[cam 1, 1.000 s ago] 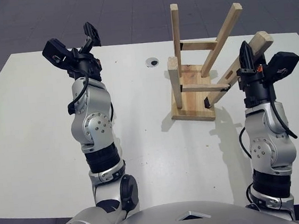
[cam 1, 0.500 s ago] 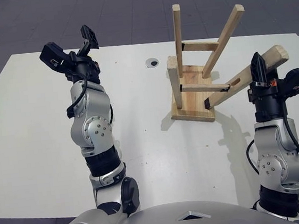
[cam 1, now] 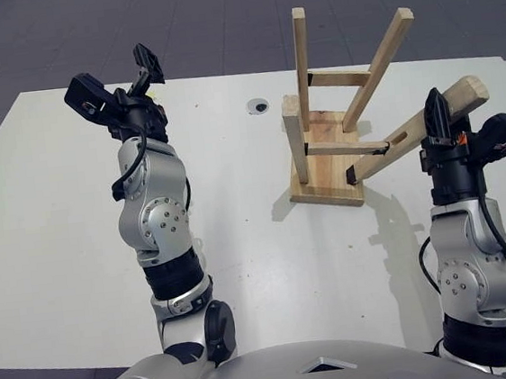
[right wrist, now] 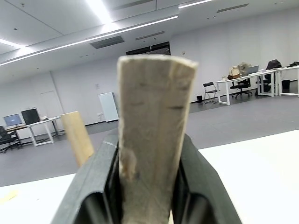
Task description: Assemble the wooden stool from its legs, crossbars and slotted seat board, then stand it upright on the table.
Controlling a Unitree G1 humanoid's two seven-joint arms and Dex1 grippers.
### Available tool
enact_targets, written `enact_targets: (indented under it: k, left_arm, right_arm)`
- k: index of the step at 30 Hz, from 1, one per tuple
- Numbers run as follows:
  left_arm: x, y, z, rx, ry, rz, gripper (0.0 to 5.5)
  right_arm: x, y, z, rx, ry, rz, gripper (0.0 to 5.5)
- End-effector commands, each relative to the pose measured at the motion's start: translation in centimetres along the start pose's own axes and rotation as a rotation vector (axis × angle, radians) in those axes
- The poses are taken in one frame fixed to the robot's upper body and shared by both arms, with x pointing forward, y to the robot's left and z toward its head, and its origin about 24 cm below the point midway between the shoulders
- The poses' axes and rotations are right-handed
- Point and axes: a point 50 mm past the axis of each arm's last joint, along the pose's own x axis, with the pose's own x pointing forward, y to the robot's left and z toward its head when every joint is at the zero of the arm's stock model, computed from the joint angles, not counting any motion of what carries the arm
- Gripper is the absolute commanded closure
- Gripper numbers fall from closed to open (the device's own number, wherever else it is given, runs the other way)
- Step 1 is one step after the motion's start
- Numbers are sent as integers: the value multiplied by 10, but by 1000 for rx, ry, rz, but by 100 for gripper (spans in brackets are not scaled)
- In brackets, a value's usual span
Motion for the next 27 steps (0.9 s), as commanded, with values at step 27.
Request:
enact_targets:
  k: [27]
  left_arm:
    - [-2,3,-7,8,2,49,10]
  right_arm:
    - [12,-7,26,429,96,-98,450]
